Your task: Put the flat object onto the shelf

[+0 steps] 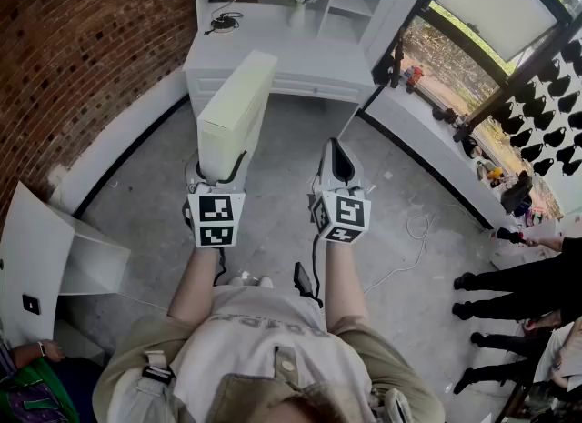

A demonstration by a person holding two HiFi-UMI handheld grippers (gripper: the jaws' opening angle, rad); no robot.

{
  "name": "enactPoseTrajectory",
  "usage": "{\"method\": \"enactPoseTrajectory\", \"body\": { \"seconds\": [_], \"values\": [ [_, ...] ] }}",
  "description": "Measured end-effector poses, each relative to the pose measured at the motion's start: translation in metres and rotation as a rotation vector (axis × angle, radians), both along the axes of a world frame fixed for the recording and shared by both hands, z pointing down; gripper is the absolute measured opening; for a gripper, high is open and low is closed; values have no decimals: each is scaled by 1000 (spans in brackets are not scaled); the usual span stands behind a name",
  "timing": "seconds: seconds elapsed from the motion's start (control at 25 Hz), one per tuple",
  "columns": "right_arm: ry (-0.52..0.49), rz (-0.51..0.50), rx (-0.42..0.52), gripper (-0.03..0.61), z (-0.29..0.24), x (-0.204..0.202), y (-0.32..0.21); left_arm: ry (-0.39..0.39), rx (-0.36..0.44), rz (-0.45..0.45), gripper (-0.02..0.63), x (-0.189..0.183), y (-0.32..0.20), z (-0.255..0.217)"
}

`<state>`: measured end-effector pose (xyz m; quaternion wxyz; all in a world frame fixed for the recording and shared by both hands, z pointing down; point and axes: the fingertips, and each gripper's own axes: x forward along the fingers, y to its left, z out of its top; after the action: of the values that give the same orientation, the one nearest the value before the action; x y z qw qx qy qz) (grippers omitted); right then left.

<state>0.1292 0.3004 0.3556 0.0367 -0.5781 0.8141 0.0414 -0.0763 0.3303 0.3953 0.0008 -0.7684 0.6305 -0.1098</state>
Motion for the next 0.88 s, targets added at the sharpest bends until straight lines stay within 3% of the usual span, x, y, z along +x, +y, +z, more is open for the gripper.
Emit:
{"method": "enactPoseTrajectory", "body": {
  "seconds": [0.68,0.8,0.88],
  "values": [
    [-3,-14,-7,0,2,19,-16,34,11,-13,299,20,-16,-1],
    [-67,-26,-20,0,1,28,-22,95,16,-21,299,25,-21,-2],
    [-154,-33,-35,2,1,38,-27,198,16,-27,299,26,-26,-3]
  ]
}}
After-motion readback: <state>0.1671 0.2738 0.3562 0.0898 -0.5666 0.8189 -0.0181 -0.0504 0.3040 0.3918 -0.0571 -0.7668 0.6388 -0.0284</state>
